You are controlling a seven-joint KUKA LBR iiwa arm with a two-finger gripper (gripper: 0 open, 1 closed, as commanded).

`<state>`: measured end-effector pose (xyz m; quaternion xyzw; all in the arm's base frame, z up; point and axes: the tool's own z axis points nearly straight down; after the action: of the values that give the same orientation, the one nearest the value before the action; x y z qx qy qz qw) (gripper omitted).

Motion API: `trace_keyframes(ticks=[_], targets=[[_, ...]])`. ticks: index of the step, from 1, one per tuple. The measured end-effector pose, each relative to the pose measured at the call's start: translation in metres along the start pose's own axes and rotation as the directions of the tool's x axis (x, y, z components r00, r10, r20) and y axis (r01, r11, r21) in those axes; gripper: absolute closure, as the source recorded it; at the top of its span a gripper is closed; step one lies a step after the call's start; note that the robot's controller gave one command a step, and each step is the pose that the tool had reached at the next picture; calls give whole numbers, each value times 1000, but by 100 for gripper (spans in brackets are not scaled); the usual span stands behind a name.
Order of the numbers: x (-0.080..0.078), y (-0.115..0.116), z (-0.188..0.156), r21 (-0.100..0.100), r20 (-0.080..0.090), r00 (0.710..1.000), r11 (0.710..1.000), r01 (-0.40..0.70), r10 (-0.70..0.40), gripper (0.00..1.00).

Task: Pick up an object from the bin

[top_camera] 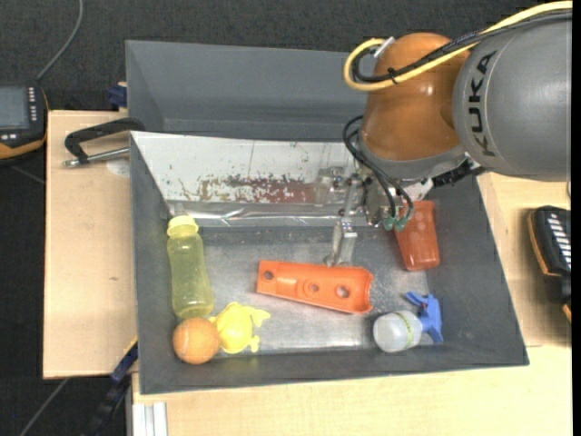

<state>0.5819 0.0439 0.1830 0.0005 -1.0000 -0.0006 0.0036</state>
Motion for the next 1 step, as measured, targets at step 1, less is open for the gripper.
trace_keyframes(ticks=[1], targets=[[-2, 0, -5, 0, 9, 1000, 1000, -1, 1, 0]])
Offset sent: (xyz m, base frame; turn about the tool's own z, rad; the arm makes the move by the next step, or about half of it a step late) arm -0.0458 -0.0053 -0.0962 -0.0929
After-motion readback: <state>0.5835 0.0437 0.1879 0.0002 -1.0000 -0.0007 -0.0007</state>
